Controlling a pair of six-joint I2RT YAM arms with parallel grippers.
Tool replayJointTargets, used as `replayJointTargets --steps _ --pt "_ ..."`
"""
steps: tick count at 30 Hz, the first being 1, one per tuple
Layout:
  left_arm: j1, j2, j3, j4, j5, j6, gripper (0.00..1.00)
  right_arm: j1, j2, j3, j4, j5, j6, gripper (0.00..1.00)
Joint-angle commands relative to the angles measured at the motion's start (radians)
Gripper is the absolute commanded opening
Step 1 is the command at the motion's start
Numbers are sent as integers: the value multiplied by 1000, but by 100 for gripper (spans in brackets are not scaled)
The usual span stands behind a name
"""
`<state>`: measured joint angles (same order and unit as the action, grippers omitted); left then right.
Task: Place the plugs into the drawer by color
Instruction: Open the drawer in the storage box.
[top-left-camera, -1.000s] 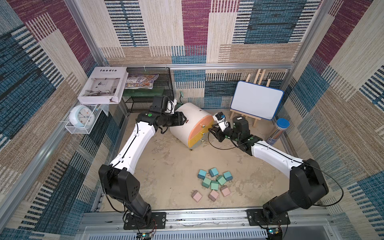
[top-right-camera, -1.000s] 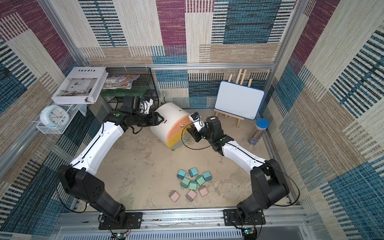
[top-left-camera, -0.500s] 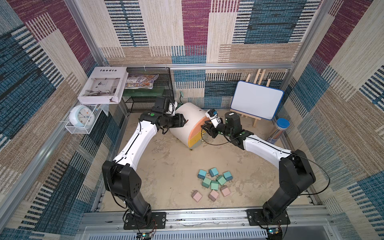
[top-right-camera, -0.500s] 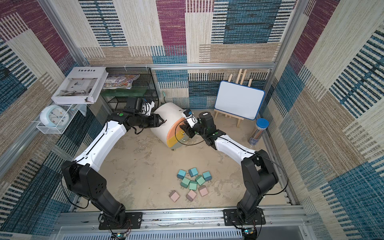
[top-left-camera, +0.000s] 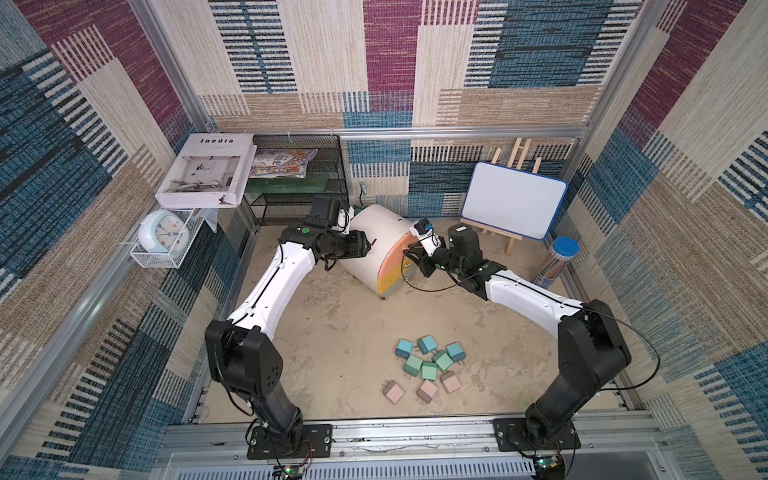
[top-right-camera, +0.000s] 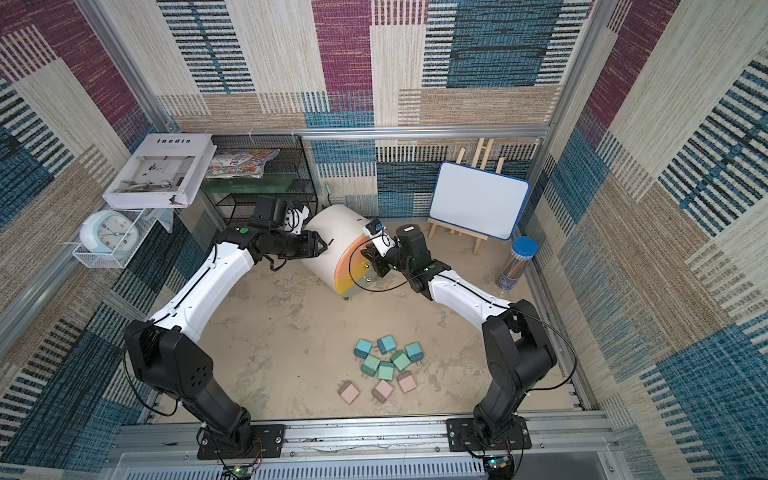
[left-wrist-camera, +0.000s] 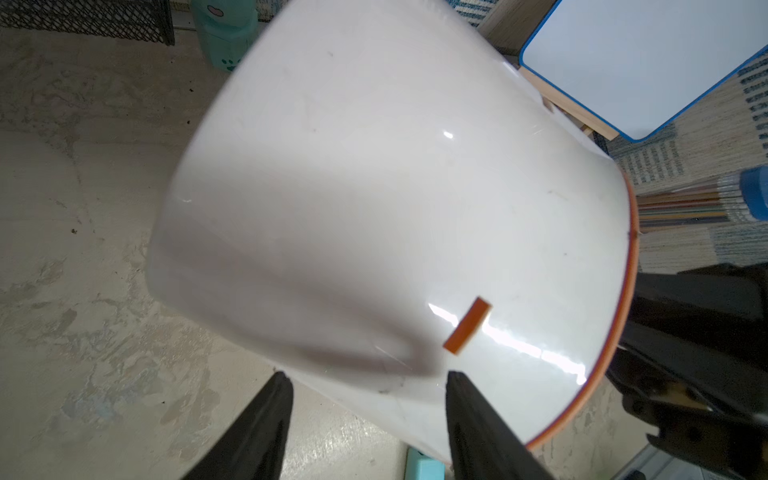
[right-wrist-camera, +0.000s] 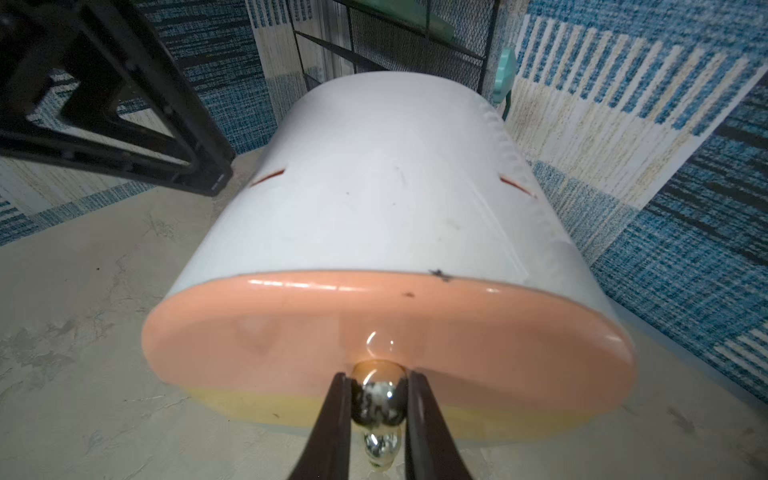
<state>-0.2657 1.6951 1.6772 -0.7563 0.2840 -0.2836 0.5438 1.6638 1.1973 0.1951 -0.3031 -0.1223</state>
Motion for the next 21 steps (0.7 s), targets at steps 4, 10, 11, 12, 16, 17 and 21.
replayJointTargets --steps 4,10,11,12,16,17,21 --pt "15 9 6 17 9 3 63 11 -99 -92 3 55 27 13" --pt "22 3 -2 26 23 -6 63 18 -228 -233 -11 93 65 13" --pt "22 2 -3 29 24 -6 63 18 -248 -252 -17 99 69 13" --pt "22 1 -5 29 24 -6 63 18 -265 -269 -22 104 73 13" --pt "22 -7 -10 33 26 -7 63 18 -331 -330 -32 114 86 14" --pt "22 -8 -13 35 26 -8 63 17 -344 -340 -33 114 89 14" --pt "22 -14 -17 36 27 -11 63 18 -382 -359 -48 119 92 14"
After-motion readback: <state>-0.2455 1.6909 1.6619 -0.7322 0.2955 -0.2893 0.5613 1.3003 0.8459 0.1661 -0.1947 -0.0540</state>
